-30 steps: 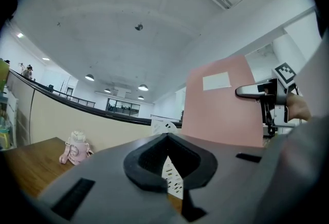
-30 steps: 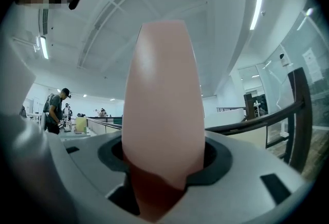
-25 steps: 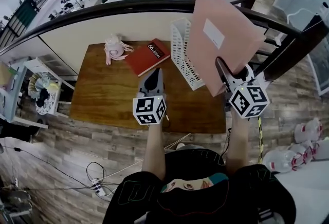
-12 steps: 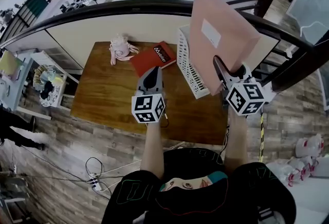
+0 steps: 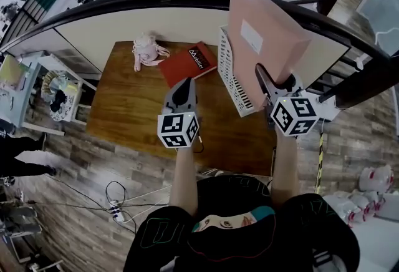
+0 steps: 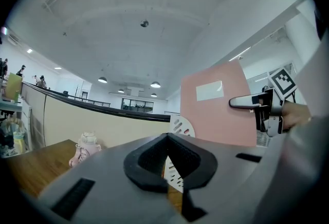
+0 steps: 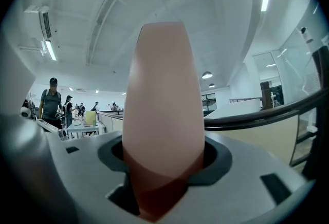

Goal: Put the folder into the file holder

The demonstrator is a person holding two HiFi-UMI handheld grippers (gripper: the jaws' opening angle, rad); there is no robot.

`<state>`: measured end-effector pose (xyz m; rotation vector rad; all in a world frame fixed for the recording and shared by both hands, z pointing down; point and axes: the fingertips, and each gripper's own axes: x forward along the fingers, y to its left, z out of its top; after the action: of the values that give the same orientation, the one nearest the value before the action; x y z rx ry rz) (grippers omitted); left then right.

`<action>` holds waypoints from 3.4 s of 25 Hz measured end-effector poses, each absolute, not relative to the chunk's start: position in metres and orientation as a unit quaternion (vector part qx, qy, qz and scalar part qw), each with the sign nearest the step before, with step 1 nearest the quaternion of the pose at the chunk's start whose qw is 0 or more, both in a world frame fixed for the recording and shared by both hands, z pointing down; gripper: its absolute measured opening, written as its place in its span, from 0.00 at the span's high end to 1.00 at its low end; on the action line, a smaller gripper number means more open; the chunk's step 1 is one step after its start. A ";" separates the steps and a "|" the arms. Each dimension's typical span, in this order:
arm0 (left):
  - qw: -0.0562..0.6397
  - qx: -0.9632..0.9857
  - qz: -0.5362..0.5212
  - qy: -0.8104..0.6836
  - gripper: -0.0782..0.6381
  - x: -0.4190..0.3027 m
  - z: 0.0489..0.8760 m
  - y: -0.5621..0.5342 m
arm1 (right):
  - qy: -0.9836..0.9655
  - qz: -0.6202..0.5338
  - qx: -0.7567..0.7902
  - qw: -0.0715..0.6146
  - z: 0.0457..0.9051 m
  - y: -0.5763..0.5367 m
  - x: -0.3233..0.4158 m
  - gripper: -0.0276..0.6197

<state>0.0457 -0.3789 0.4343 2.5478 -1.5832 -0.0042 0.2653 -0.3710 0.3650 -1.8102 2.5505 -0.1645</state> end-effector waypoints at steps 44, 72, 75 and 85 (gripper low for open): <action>0.114 0.838 0.048 -0.531 0.90 0.029 0.490 -0.367 | 0.821 -0.034 -0.569 -0.037 0.422 -0.395 0.245 0.48; 0.101 0.842 0.007 -0.530 0.90 0.033 0.469 -0.378 | 0.827 -0.055 -0.539 -0.149 0.356 -0.402 0.246 0.44; 0.101 0.843 0.006 -0.528 0.90 0.034 0.468 -0.379 | 0.824 -0.069 -0.547 -0.130 0.355 -0.403 0.248 0.49; 0.101 0.846 0.014 -0.523 0.90 0.036 0.469 -0.379 | 0.812 -0.034 -0.577 -0.083 0.348 -0.395 0.251 0.54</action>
<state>0.0356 -0.3790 0.4695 2.5007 -1.5450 0.0425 0.2507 -0.3951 0.3481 -1.9155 2.6940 -0.1127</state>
